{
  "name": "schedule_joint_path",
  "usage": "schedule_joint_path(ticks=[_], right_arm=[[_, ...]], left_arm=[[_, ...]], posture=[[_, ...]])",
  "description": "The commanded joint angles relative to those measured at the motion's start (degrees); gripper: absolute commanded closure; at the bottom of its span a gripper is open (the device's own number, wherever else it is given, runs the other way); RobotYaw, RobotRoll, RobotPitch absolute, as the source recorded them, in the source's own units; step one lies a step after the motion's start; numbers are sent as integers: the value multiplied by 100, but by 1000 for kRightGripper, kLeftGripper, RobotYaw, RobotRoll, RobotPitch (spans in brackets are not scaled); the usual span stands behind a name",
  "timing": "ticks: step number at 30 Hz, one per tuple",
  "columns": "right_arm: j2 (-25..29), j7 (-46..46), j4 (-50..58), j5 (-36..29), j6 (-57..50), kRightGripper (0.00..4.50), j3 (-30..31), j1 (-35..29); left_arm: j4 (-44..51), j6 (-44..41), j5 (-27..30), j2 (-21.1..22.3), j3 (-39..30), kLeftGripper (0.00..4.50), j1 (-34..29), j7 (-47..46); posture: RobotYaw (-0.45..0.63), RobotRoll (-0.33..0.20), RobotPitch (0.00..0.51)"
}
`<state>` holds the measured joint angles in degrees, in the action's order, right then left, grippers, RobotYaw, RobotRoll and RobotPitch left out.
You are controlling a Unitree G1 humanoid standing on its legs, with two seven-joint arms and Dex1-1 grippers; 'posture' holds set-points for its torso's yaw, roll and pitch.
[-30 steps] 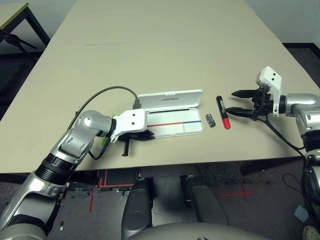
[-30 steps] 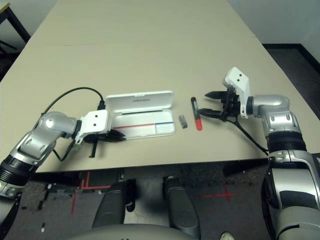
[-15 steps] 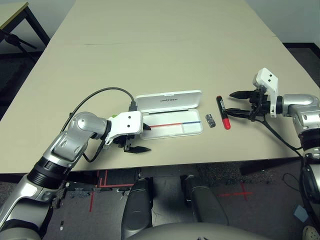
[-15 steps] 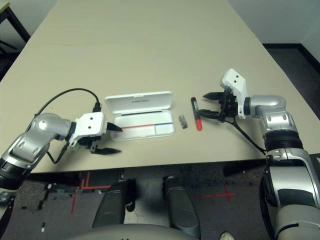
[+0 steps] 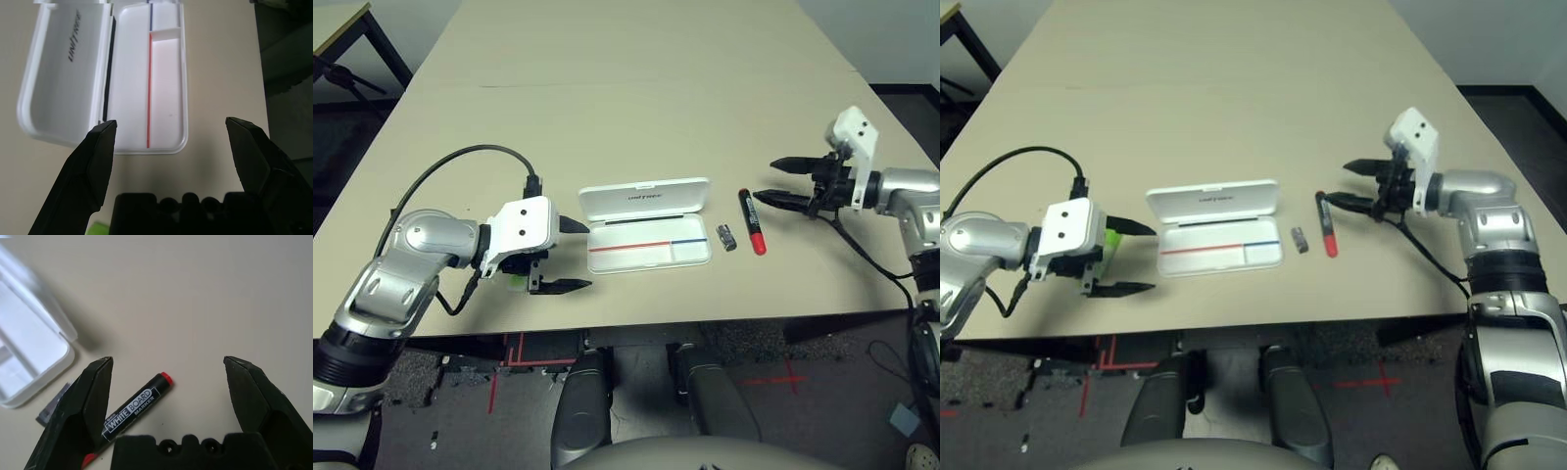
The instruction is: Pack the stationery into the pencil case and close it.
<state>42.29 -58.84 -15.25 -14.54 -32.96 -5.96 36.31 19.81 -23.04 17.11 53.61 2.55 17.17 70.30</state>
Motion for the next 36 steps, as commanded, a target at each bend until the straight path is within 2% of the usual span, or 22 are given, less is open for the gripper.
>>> schedule_joint_path(ticks=[1, 5, 11, 25, 36], right_arm=[[-7, 1061, 1031, -142, -2106, 0, -254, -28], [-419, 2164, 1803, -147, -4326, 0, -553, 330], [-765, 2931, 2430, -197, -5839, 0, -705, 656], [-1014, 4021, 2608, -1324, -5954, 0, -411, -5], [-1207, 4309, 2394, -1344, -5954, 0, -49, 104]], left_arm=[[56, -35, 108, 69, -79, 21, 32, -20], [-29, 24, 66, 17, -7, 21, 128, -46], [-58, 66, 3, -93, 178, 21, 237, -62], [176, 4, -41, -362, 406, 21, 148, -363], [404, -91, -18, -342, 370, 21, 33, -572]], posture=[[8, 0, 187], [-4, 0, 193], [-19, 0, 212], [28, 0, 218], [72, 0, 217]])
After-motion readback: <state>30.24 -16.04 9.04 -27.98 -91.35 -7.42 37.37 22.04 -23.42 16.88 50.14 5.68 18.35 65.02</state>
